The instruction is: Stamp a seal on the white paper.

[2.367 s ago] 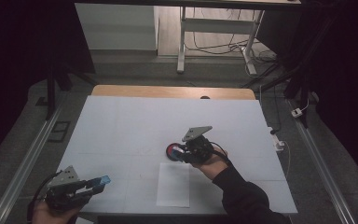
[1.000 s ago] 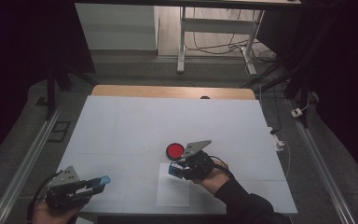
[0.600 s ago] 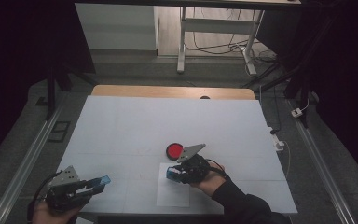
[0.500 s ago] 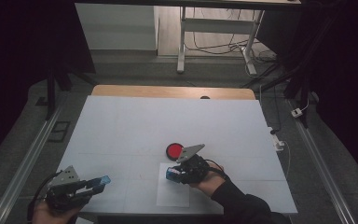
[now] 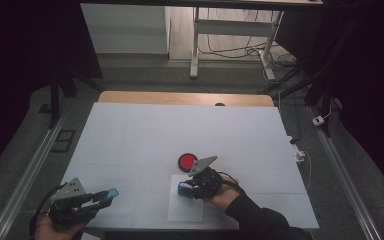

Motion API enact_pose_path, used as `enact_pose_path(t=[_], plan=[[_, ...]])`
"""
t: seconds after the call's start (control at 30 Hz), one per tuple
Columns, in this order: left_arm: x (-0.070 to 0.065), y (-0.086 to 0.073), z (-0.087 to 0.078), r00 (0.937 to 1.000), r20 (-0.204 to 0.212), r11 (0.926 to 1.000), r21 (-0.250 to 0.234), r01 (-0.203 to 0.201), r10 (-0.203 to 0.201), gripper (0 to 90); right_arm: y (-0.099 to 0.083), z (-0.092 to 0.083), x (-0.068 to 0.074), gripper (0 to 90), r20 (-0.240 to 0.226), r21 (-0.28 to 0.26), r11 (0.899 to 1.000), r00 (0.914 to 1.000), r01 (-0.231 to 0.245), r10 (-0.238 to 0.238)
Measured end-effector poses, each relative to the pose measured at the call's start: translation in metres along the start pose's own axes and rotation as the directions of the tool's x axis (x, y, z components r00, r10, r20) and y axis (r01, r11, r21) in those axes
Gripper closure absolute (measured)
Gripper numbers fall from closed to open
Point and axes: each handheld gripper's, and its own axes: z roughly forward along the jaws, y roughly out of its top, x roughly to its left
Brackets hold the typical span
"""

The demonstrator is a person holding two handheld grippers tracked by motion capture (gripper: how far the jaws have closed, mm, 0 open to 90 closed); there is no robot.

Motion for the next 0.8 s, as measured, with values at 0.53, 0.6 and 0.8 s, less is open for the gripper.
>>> enact_pose_path(t=[0.53,0.6,0.8], plan=[[0.000,0.000,0.000,1.0000,-0.001,1.0000,0.002,0.000,0.000,68.7,-0.006,0.000,-0.007,70.2,-0.045,-0.026,0.998,0.9979,-0.049,0.048],[0.000,0.000,0.000,1.0000,-0.001,1.0000,0.002,0.000,0.000,68.7,-0.007,0.000,-0.009,70.2,-0.054,-0.029,0.998,0.9966,-0.064,0.062],[0.000,0.000,0.000,1.0000,-0.002,1.0000,0.002,0.000,0.000,68.7,-0.007,0.000,-0.012,70.2,-0.073,-0.031,0.996,0.9936,-0.089,0.086]])
